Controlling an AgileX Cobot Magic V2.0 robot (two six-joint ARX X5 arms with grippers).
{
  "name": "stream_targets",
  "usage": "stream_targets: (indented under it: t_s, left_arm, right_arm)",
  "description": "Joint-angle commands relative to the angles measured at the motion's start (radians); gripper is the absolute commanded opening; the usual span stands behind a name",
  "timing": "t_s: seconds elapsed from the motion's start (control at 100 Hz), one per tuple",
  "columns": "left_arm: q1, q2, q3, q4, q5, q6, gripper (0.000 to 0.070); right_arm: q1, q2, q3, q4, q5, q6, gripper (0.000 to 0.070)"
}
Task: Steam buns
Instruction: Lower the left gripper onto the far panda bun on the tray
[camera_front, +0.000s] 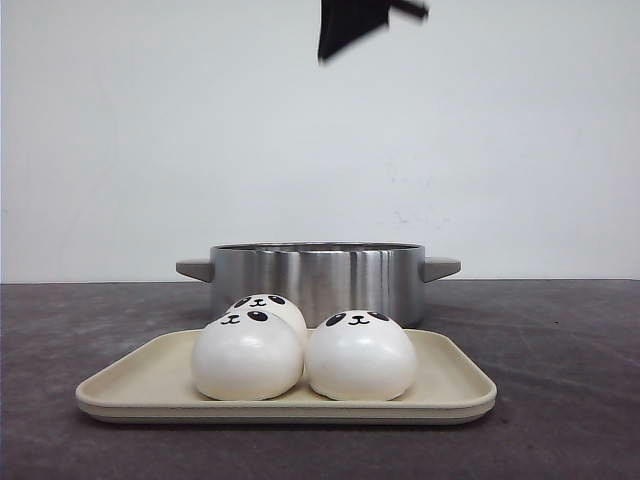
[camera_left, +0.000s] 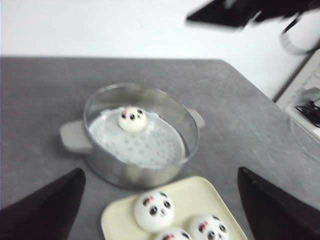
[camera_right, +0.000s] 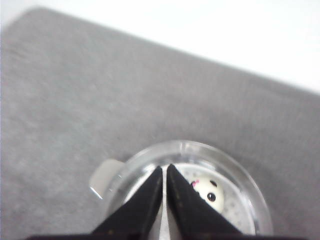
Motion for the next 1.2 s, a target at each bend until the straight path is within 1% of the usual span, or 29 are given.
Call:
stream_targets:
  t_s: [0.0,0.13,0.27,0.38,0.44,0.5,0.62,0.76,0.86,0.95,1.03,1.1,1.19]
  left_arm:
    - [-0.004,0.021,0.019,-0.014,0.024,-0.041,0.0596]
    - [-0.004,0.063,0.019,-0.066,0.068,-0.092,0.0596]
    - [-0.014,0.123,0.019,-0.105,0.095,-0.134,0.0597]
    - [-0.040,0.185,0.019,-0.116,0.119,-0.144,0.0605]
    - [-0.063,0.225,0.020,-0.117,0.120,-0.164,0.0611]
    - [-0.089,0.265,0.021,-0.114,0.119,-0.177,0.0611]
    - [-0.130,0.348,0.027,-0.111,0.111,-0.184,0.0609]
    - [-0.161,0.442,0.036,-0.107,0.081,-0.183,0.0605]
    - [-0.179,0.505,0.051,-0.093,0.051,-0.183,0.0594]
    - [-0.195,0.563,0.078,-0.084,0.043,-0.177,0.0593]
    - [-0.217,0.621,0.120,-0.087,0.019,-0.159,0.0593]
    - [-0.237,0.667,0.160,-0.092,-0.012,-0.150,0.0593]
    - [-0.257,0.719,0.206,-0.095,-0.030,-0.132,0.0592]
  right_arm:
    - [0.019,-0.043,0.023,-0.005,0.021,-0.014,0.0003]
    - [0.059,-0.156,0.023,-0.027,0.060,-0.025,0.0003]
    - [0.119,-0.270,0.023,-0.059,0.110,-0.073,0.0003]
    - [0.171,-0.346,0.023,-0.109,0.160,-0.092,0.0003]
    - [0.193,-0.386,0.023,-0.145,0.183,-0.092,0.0002]
    - [0.212,-0.422,0.023,-0.179,0.187,-0.092,0.0002]
    - [0.244,-0.496,0.023,-0.233,0.193,-0.092,0.0002]
    - [0.285,-0.586,0.023,-0.278,0.264,-0.092,0.0002]
    - [0.309,-0.644,0.023,-0.314,0.287,-0.092,0.0002]
    - [0.316,-0.687,0.023,-0.356,0.290,-0.098,0.0002]
    - [0.316,-0.720,0.023,-0.386,0.296,-0.098,0.0002]
    - [0.316,-0.744,0.022,-0.394,0.307,-0.098,0.0002]
    - [0.316,-0.773,0.022,-0.392,0.313,-0.113,0.0002]
